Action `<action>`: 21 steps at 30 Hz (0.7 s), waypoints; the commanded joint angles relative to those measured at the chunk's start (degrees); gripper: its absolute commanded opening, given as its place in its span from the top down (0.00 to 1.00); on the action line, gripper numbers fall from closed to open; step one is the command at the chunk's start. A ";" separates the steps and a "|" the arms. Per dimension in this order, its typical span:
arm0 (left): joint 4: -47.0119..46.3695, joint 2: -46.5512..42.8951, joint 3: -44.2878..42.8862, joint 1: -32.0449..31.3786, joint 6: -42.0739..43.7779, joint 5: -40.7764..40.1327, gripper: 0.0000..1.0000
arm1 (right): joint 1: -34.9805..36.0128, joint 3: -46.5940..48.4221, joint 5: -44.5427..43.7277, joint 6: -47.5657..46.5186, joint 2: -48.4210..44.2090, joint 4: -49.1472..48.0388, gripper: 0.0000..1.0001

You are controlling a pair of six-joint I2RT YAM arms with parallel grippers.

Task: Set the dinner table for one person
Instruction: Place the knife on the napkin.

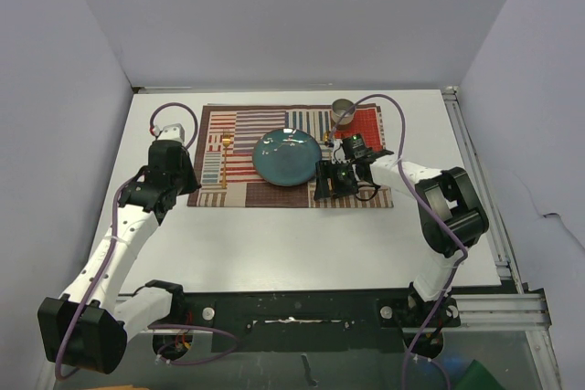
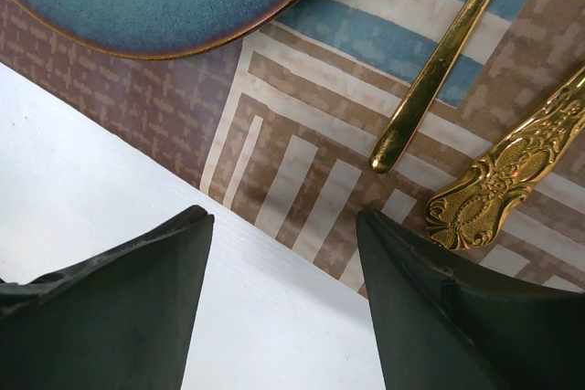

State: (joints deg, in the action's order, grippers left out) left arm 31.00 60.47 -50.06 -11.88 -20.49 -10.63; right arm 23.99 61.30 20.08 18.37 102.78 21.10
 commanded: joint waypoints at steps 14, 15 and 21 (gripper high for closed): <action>-2.79 -0.48 -0.49 0.28 0.63 0.79 1.00 | -0.96 2.22 -3.24 -2.51 0.98 1.57 0.34; -2.80 -0.49 -0.49 0.28 0.63 0.79 1.00 | -1.09 2.31 -3.28 -2.52 1.01 1.57 0.34; -2.87 -0.38 -0.57 0.32 0.63 0.85 1.00 | -1.32 3.09 -3.30 -2.91 1.30 2.16 0.34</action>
State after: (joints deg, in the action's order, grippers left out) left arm 31.00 60.47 -50.06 -11.88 -20.49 -10.41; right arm 23.44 62.30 18.85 16.86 103.15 22.72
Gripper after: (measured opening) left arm 0.003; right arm 0.657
